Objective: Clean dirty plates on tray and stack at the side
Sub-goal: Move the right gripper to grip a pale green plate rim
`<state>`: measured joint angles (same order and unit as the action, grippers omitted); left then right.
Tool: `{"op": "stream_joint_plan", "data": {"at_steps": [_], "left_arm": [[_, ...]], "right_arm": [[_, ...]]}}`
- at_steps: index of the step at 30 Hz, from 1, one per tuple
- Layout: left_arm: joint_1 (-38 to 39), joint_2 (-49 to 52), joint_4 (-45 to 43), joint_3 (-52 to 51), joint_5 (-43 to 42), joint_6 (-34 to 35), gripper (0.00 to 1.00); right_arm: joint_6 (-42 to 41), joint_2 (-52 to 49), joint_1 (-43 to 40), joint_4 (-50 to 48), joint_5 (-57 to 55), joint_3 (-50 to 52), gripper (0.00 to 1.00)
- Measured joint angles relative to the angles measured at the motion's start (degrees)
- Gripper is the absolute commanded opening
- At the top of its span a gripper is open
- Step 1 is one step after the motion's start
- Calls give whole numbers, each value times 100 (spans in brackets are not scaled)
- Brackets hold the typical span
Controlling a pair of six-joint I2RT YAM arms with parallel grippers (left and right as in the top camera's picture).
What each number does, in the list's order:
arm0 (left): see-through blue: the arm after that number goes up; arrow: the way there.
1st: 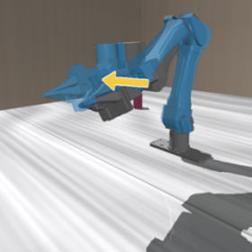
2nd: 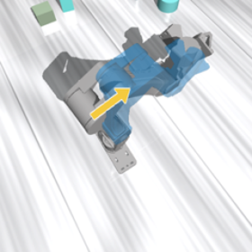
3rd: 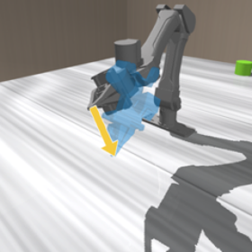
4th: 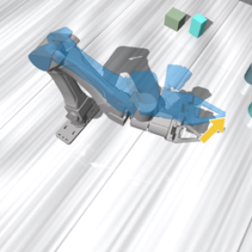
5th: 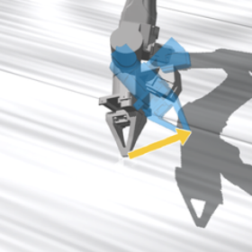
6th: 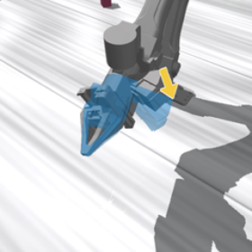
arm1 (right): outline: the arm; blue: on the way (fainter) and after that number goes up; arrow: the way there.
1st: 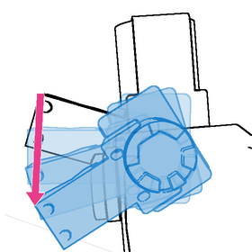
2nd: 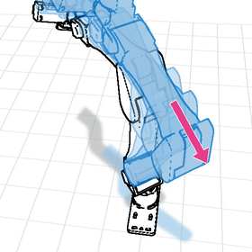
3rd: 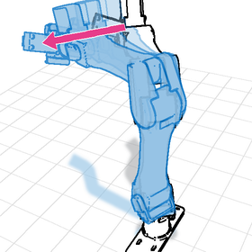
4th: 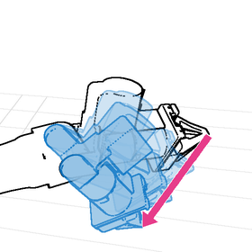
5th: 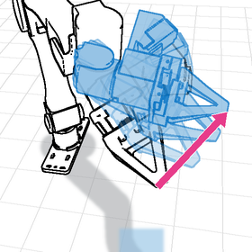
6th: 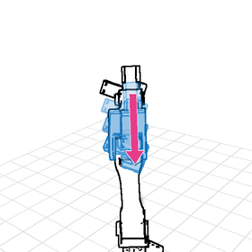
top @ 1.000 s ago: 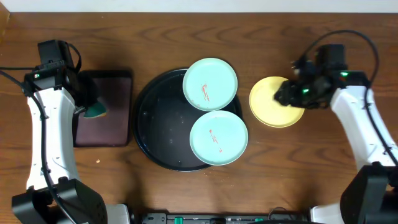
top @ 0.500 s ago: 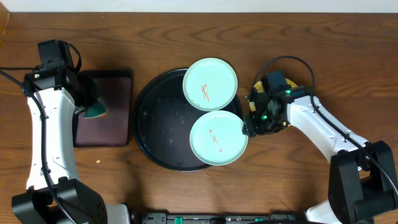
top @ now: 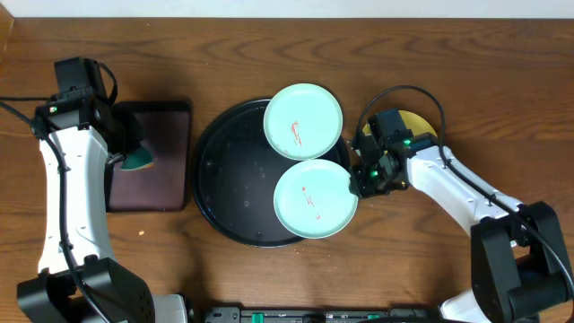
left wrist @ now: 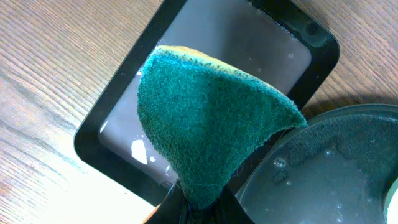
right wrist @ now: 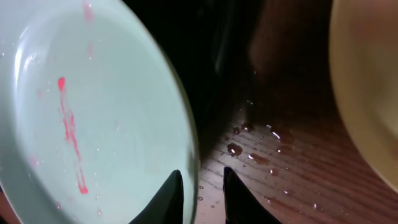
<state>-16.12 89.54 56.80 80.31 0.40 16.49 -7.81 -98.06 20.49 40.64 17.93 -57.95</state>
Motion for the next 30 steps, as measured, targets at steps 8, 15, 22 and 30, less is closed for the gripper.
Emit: {"op": "stream_joint_plan", "data": {"at_steps": [8, 15, 22, 30], "left_arm": [[0, 0, 0, 0, 0, 0, 7], [0, 0, -2, 0, 0, -2, 7], [0, 0, 0, 0, 0, -2, 7], [0, 0, 2, 0, 0, -2, 7]], "right_arm": [[-70, -57, 50, -61, -13, 0, 1], [201, -72, 459, 168, 153, -52, 1], [-448, -92, 1060, -686, 184, -509, 1], [-1613, -518, 1781, -1869, -9, -586, 1]]}}
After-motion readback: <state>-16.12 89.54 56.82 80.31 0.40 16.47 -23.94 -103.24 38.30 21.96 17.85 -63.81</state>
